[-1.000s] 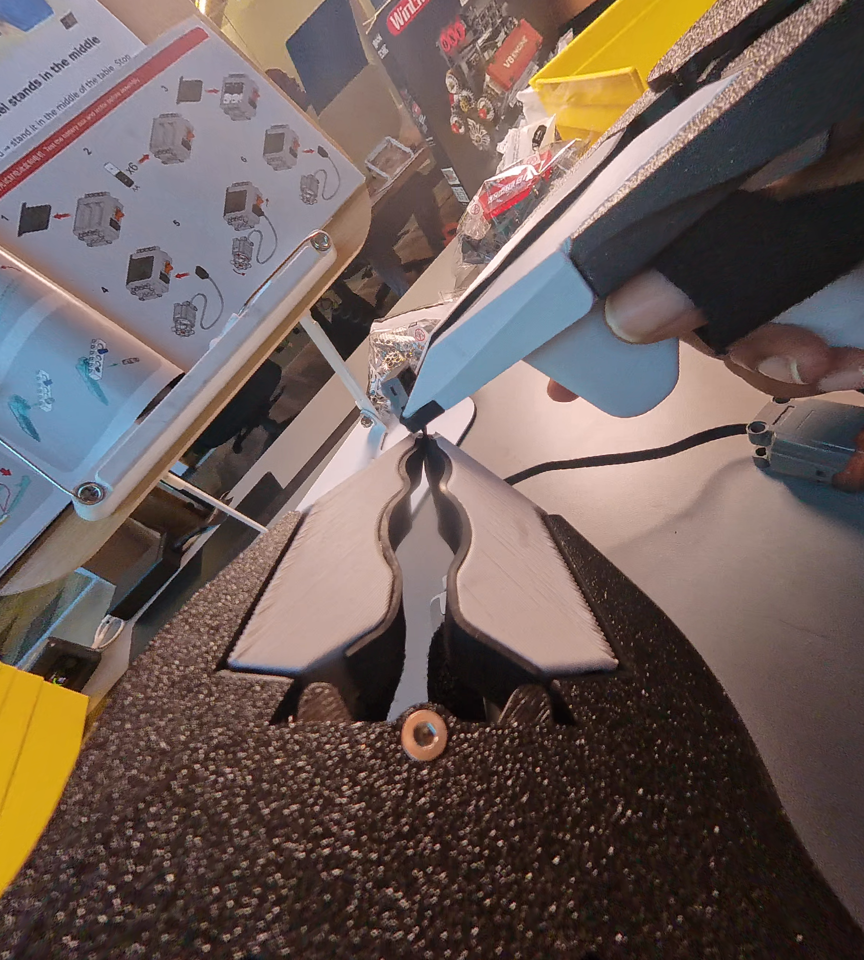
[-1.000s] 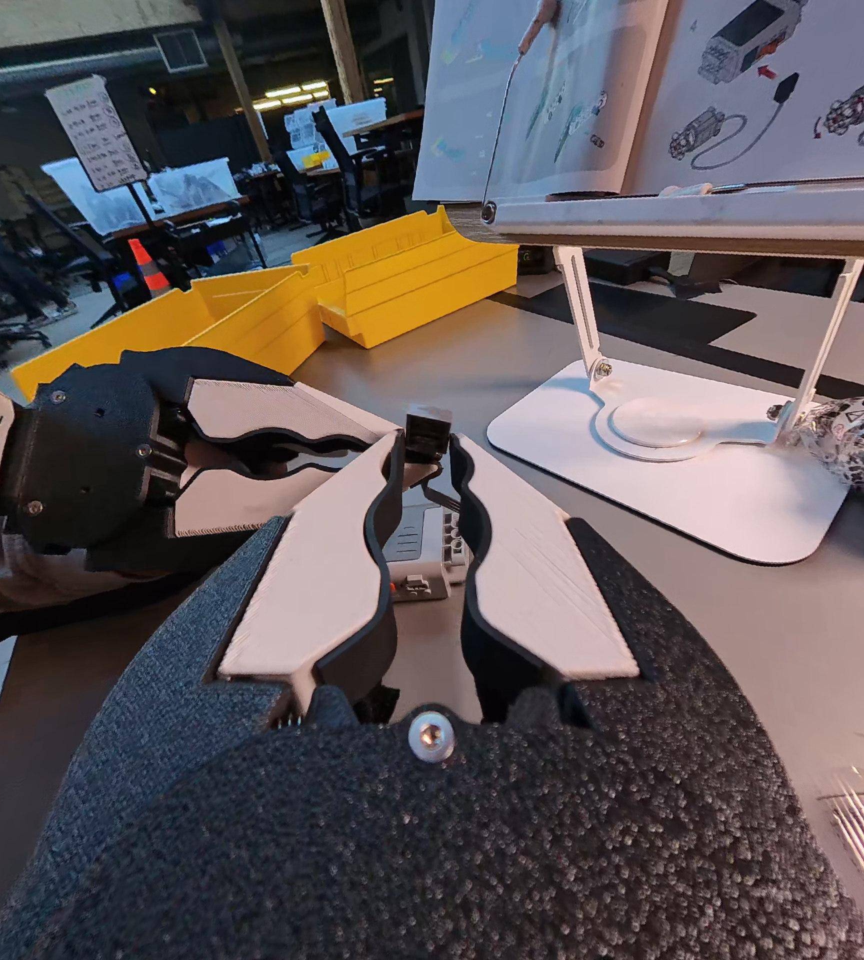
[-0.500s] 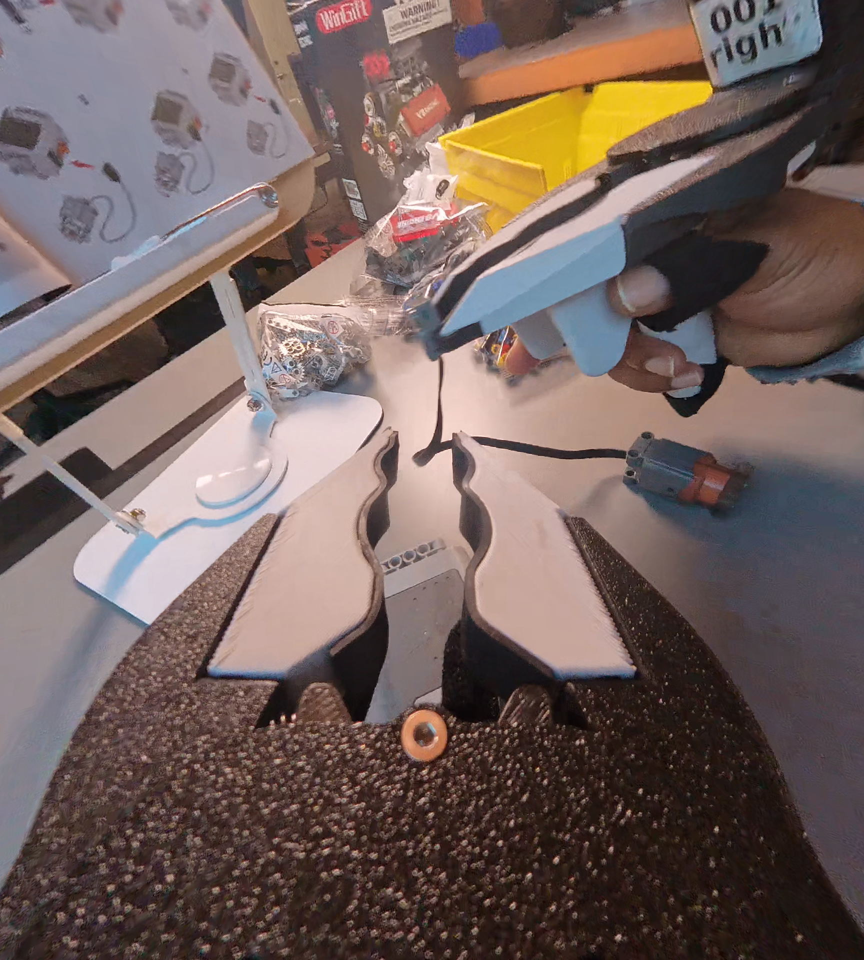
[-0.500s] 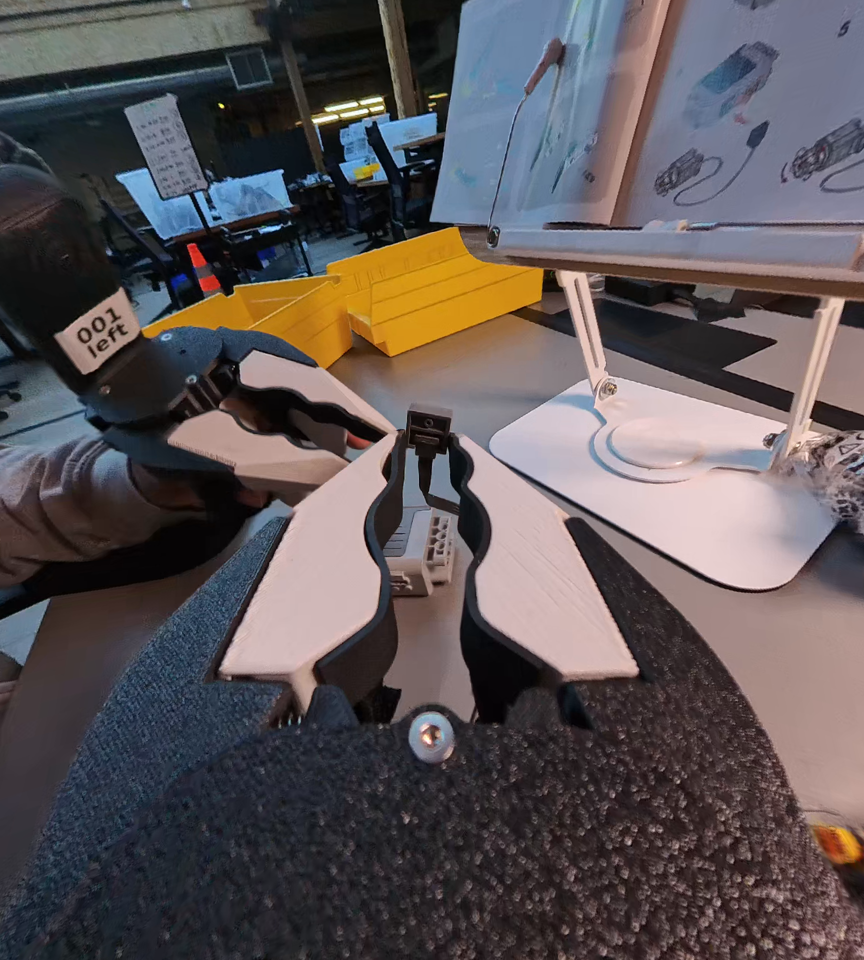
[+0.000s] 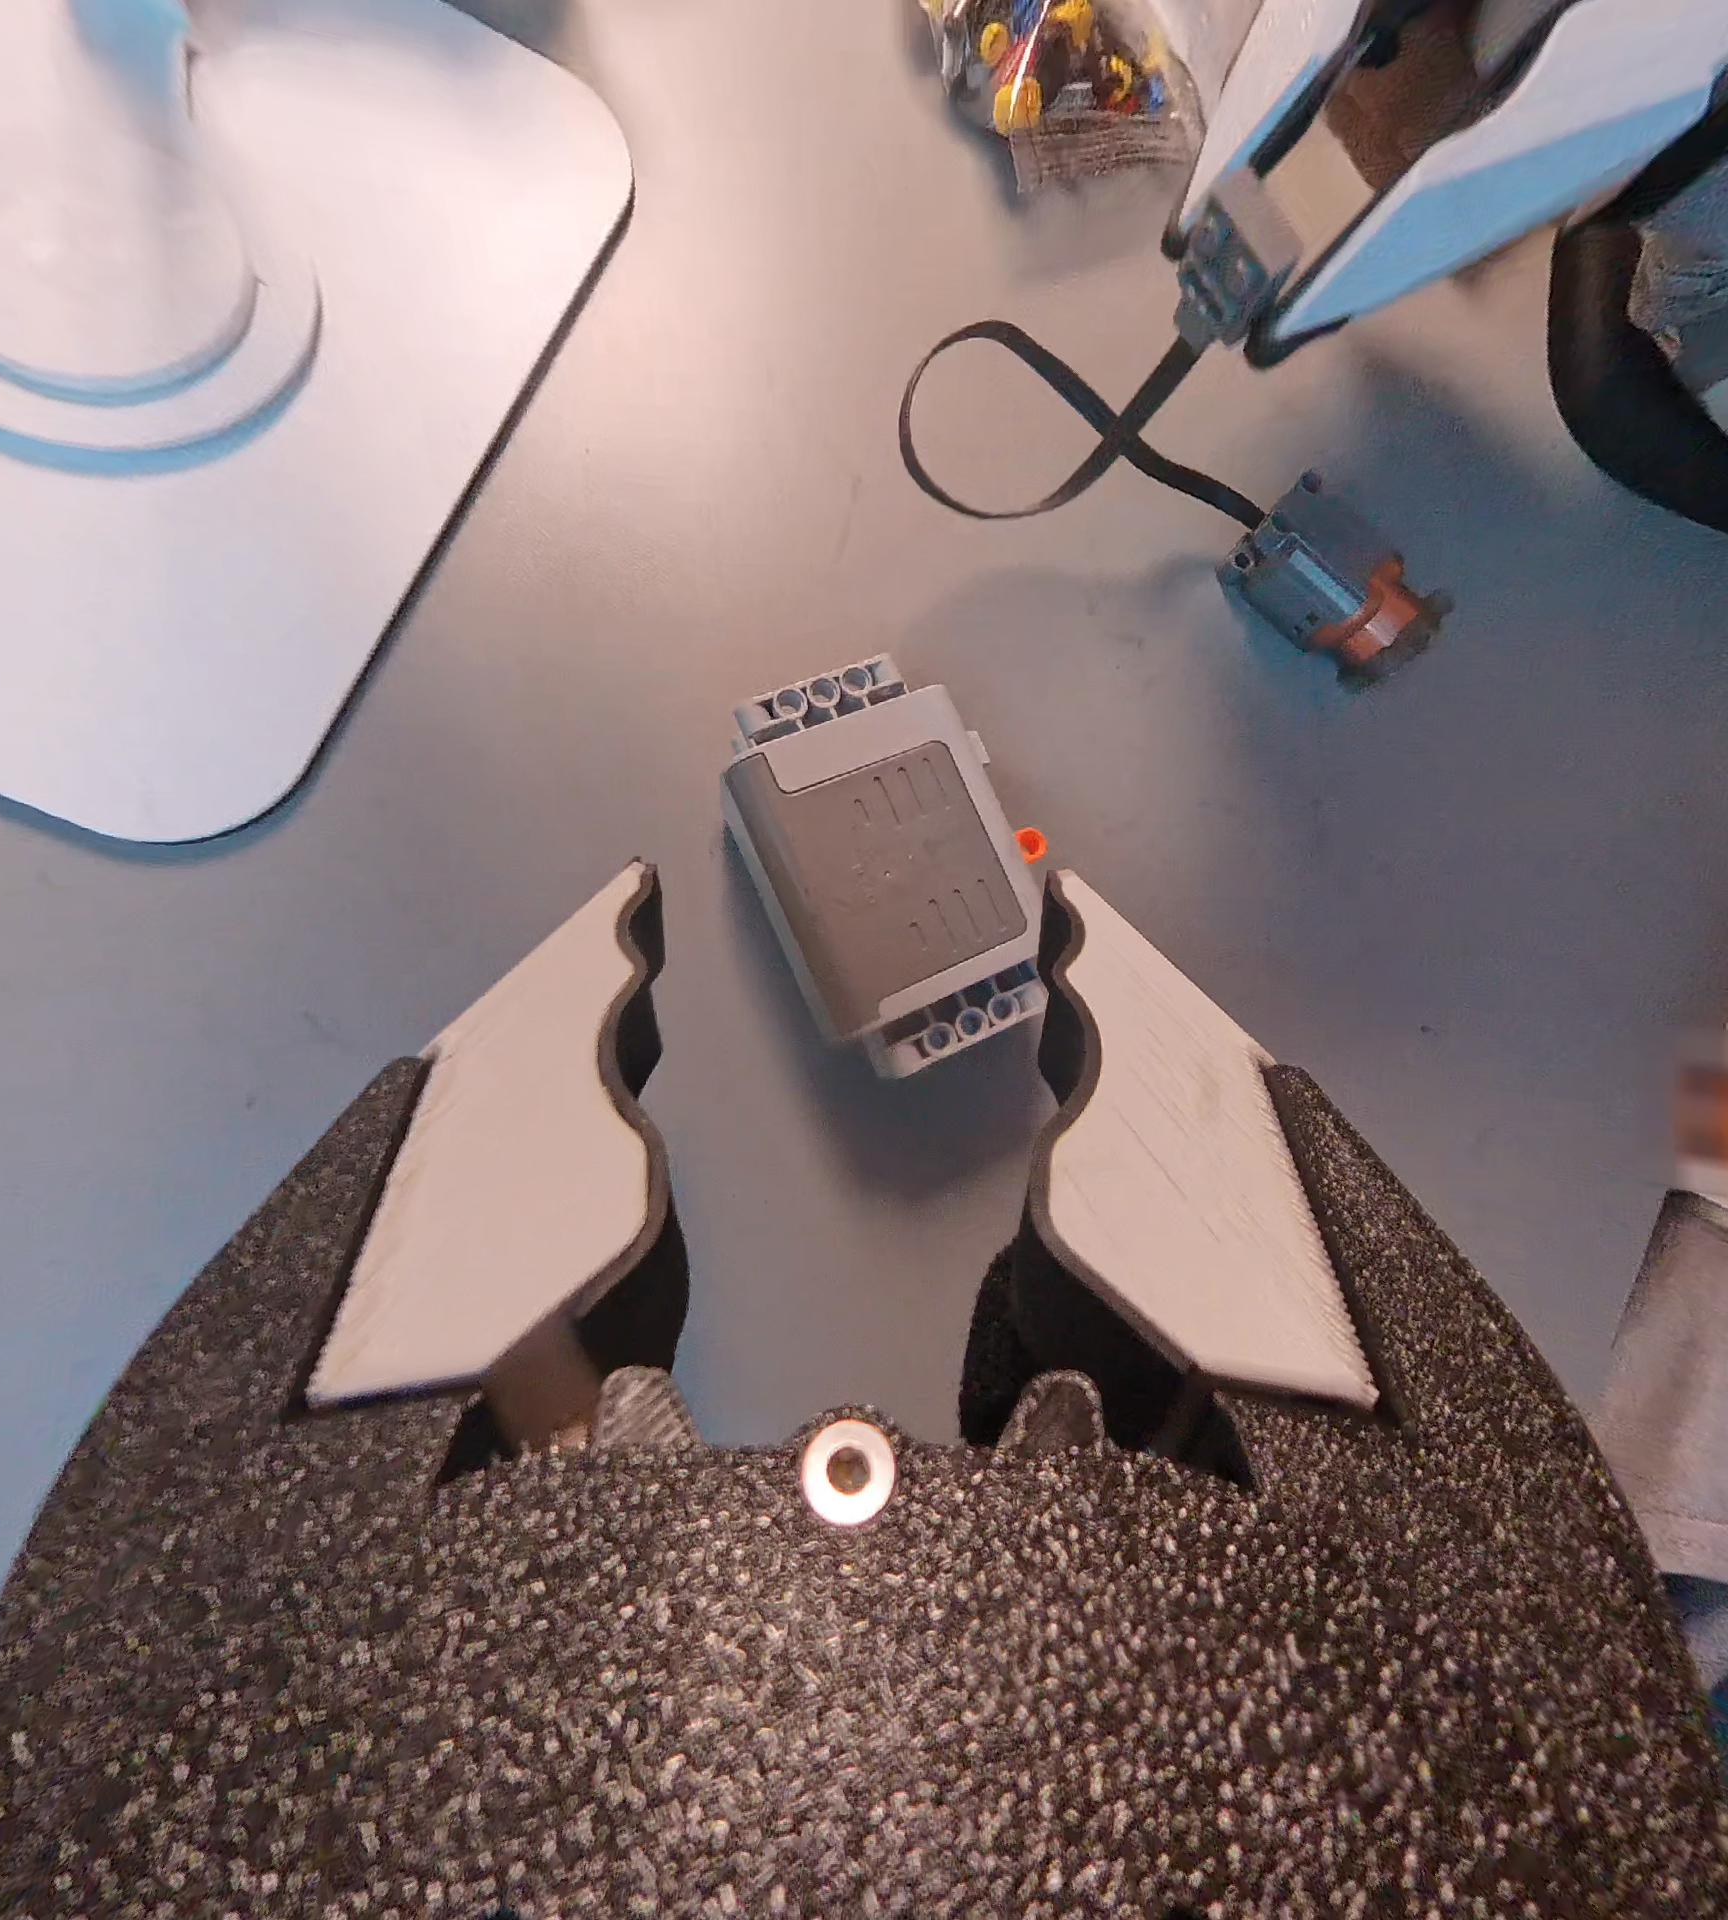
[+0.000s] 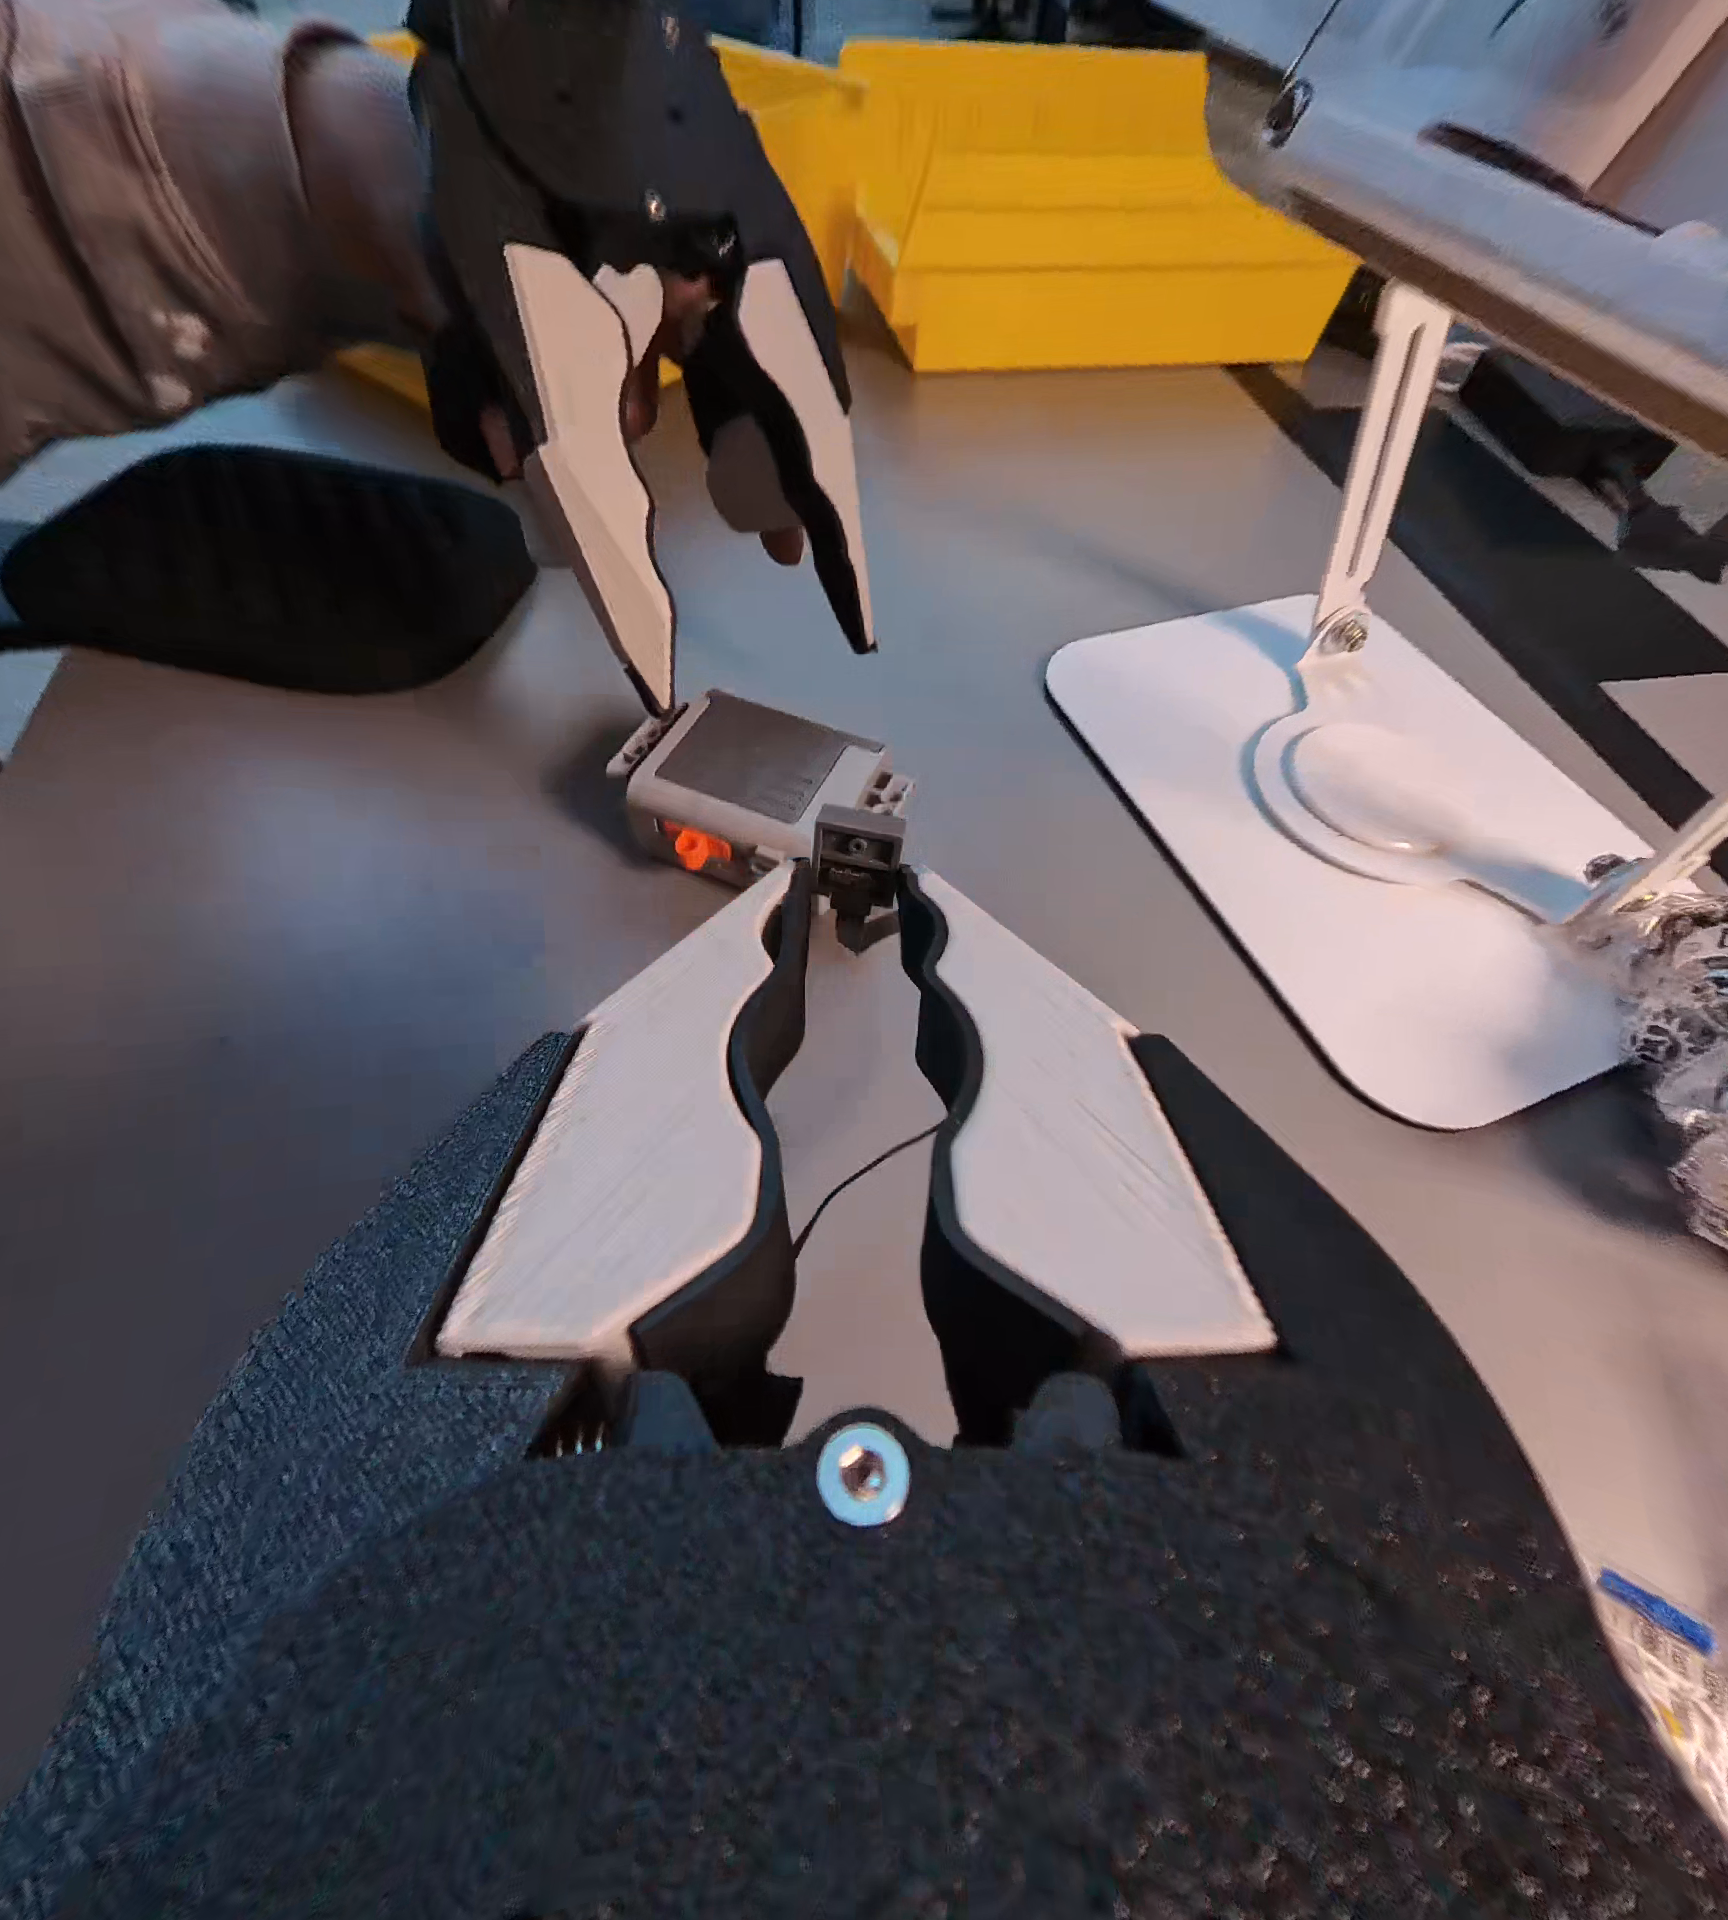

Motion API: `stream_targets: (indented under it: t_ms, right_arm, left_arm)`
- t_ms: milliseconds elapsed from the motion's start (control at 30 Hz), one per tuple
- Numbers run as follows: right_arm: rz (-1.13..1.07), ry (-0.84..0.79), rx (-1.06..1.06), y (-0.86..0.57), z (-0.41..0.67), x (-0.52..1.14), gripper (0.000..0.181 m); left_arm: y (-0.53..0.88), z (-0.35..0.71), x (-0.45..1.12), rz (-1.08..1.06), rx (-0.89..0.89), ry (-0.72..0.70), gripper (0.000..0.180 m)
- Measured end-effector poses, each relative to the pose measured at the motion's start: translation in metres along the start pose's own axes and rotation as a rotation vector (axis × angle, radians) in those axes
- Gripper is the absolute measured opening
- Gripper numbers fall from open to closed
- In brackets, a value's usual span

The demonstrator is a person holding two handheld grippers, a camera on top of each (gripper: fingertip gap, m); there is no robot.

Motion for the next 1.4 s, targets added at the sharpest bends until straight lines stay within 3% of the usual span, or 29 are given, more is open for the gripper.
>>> stream_targets:
  t_ms: [200, 300, 367, 800, 933, 1233, 1400]
  right_arm:
    - [0.016, 0.118, -0.043, 0.009, -0.012, 0.016, 0.016]
    - [-0.003, 0.103, -0.053, 0.008, -0.010, 0.013, 0.016]
    - [-0.032, 0.072, -0.057, 0.004, -0.006, 0.008, 0.016]
    - [-0.123, -0.010, -0.073, -0.005, 0.005, -0.006, 0.016]
    - [-0.141, -0.008, -0.094, -0.004, 0.008, -0.010, 0.016]
    - [-0.120, 0.110, -0.087, -0.005, -0.009, -0.001, 0.016]
    - [-0.099, 0.168, -0.115, 0.002, -0.016, 0.011, 0.016]
  left_arm:
    - [-0.017, 0.016, 0.034, 0.076, 0.009, 0.166, 0.080]
    - [-0.017, 0.020, 0.049, 0.148, 0.055, 0.244, 0.078]
    - [-0.013, 0.020, 0.055, 0.175, 0.054, 0.272, 0.067]
    - [-0.011, 0.014, 0.053, 0.093, 0.059, 0.476, 0.065]
    - [-0.012, 0.023, 0.053, 0.068, 0.105, 0.390, 0.064]
    - [-0.009, 0.042, 0.030, 0.003, -0.089, -0.159, 0.064]
    - [-0.010, 0.022, 0.017, 0.067, -0.104, -0.230, 0.063]
Point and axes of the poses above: each gripper's, where its closed fingertips meet, x out along the fingers, z out of its top, y = z × x across the jaws, the point moved 6 cm from there along -x, back along the fingers, and after that the axes turned 7 degrees about z, right-handed, at the moved point
